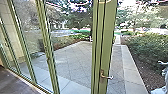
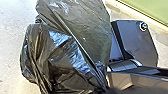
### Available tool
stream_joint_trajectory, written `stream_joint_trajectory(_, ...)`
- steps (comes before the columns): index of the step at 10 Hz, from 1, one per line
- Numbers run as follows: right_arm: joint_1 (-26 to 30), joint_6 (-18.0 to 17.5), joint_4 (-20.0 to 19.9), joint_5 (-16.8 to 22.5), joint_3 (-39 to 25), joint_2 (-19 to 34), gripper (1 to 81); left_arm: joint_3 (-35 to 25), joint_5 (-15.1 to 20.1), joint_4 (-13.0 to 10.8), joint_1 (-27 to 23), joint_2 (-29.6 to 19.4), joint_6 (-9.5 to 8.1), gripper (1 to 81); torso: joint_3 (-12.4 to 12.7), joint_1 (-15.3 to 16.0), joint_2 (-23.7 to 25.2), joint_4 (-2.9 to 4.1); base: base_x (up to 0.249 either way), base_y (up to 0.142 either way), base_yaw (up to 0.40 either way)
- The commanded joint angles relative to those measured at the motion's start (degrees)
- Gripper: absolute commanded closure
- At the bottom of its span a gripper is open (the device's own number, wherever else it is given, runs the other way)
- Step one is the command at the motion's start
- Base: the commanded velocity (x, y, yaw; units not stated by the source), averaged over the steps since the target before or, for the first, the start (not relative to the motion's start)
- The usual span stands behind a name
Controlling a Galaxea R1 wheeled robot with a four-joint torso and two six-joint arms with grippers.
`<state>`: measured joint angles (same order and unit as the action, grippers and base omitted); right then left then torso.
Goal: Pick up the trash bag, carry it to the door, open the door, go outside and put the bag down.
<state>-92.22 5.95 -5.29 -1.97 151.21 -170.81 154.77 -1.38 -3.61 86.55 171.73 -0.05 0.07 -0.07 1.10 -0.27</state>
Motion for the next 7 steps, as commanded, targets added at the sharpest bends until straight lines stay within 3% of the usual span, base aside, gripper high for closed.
stream_joint_trajectory(1,2.5,0.3,-0.1,2.6,-2.1,0.4,1.0,0.2,3.0,0.3,-3.2,-0.2,-0.04,81.1,0.0,0.1,0.0,0.0,0.0,0.0,0.0)
stream_joint_trajectory(7,2.3,0.2,0.2,2.6,-12.0,6.6,1.0,0.0,3.0,0.4,-3.1,-0.5,-0.13,81.1,0.0,0.1,0.0,0.0,0.0,0.0,0.0)
